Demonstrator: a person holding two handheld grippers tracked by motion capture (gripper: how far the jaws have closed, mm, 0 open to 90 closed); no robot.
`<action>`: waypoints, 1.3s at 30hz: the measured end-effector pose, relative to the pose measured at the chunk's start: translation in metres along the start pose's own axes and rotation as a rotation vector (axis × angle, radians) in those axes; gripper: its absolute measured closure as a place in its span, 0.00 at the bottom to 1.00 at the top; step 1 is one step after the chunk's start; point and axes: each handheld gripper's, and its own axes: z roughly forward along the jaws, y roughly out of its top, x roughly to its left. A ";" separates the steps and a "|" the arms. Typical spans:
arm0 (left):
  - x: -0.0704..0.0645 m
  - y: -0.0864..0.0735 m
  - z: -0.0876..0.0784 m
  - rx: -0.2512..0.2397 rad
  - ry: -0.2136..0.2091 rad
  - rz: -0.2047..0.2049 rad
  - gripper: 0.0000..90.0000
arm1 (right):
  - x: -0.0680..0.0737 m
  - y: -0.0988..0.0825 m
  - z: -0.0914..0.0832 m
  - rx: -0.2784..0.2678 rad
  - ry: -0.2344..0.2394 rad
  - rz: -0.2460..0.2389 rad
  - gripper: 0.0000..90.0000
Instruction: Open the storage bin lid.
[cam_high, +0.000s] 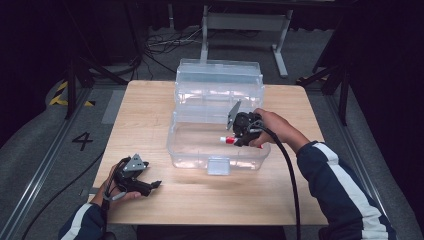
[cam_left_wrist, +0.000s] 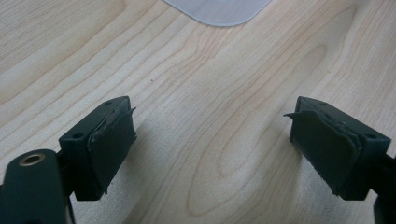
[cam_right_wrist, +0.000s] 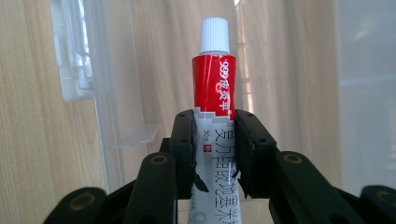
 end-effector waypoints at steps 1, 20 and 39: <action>0.000 0.000 0.000 0.001 -0.003 -0.001 0.16 | 0.001 0.000 0.002 0.004 0.004 -0.002 0.79; 0.000 0.000 0.001 0.000 -0.006 0.003 0.16 | -0.003 -0.004 0.033 0.083 0.030 -0.003 0.78; 0.000 0.001 0.001 0.000 -0.001 0.000 0.16 | 0.001 -0.010 0.044 0.122 0.069 -0.015 0.78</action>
